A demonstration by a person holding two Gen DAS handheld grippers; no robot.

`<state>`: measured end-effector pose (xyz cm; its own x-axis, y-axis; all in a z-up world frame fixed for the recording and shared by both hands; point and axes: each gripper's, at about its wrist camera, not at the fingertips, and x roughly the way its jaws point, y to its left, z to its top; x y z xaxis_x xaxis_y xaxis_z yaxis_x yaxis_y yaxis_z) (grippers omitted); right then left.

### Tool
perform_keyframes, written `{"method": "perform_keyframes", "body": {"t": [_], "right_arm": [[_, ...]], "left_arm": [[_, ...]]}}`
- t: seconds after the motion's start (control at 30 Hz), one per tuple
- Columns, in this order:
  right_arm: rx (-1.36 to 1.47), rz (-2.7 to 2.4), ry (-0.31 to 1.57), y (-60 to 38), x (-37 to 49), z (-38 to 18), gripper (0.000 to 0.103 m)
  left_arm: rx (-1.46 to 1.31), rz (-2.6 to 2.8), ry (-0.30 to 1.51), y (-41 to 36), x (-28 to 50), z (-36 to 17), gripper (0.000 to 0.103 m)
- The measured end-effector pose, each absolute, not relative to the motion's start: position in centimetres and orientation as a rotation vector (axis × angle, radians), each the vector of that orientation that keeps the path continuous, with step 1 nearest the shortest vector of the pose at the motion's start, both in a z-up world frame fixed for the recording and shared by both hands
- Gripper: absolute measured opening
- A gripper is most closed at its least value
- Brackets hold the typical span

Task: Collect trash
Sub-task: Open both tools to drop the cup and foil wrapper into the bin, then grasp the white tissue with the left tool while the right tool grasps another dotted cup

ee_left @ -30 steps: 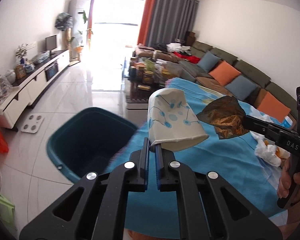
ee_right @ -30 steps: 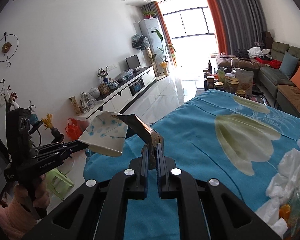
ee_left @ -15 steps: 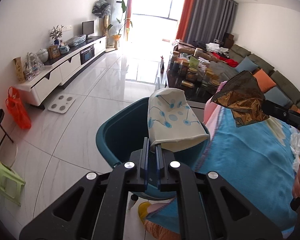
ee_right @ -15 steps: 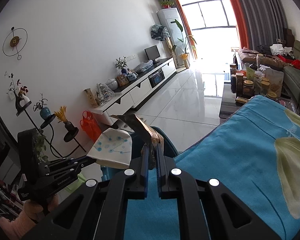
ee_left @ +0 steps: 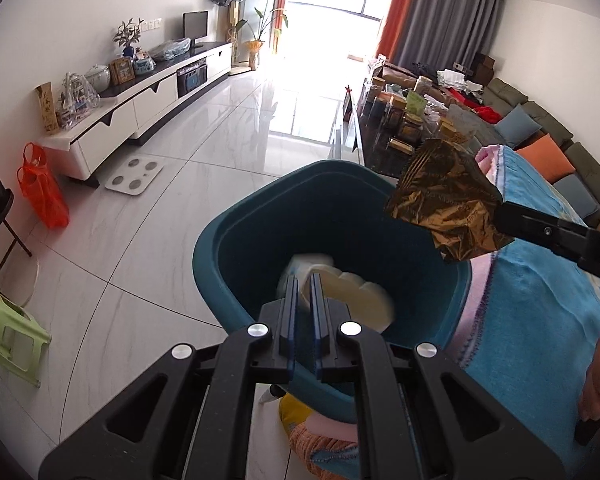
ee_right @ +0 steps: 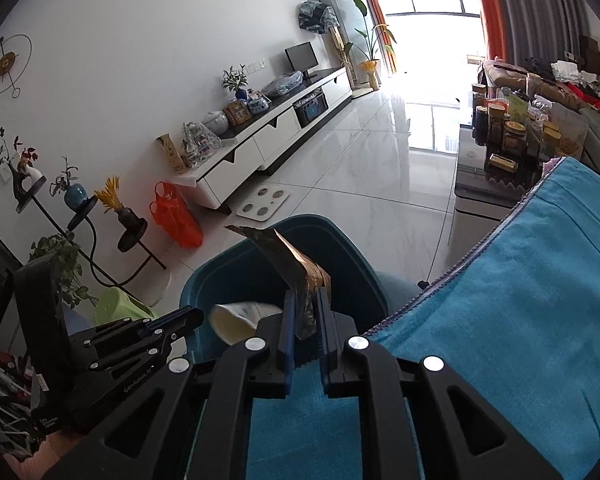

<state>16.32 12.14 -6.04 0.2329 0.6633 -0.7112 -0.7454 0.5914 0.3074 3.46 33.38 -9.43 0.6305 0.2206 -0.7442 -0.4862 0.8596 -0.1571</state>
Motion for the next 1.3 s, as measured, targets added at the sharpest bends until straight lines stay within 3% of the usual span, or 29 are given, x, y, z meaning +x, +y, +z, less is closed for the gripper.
{"method": "perform_keyframes", "body": {"t": [0.2, 0.33, 0.53, 0.6, 0.7, 1.3], "right_arm": [[-0.099, 0.955, 0.932, 12.1, 16.5, -6.4, 0.028], [-0.082, 0.958, 0.913, 11.0, 16.1, -5.8, 0.028], [-0.059, 0.979, 0.841, 7.2, 14.6, -3.5, 0.03], [-0.065, 0.976, 0.796, 5.5, 13.7, -2.5, 0.033], [-0.072, 0.963, 0.736, 2.5, 12.4, -1.2, 0.038], [0.038, 0.53, 0.616, -21.4, 7.8, 0.1, 0.042]], "left_arm": [[-0.408, 0.42, 0.788, 33.8, 4.0, -10.1, 0.012], [-0.405, 0.418, 0.761, 33.4, 3.5, -9.3, 0.019], [-0.351, 0.361, 0.663, 30.3, 2.0, -5.5, 0.038], [-0.328, 0.316, 0.625, 28.7, 1.6, -4.2, 0.049], [-0.297, 0.217, 0.589, 25.7, 1.3, -2.8, 0.054], [-0.094, -0.389, 0.699, 3.2, 5.2, -4.4, 0.059]]}}
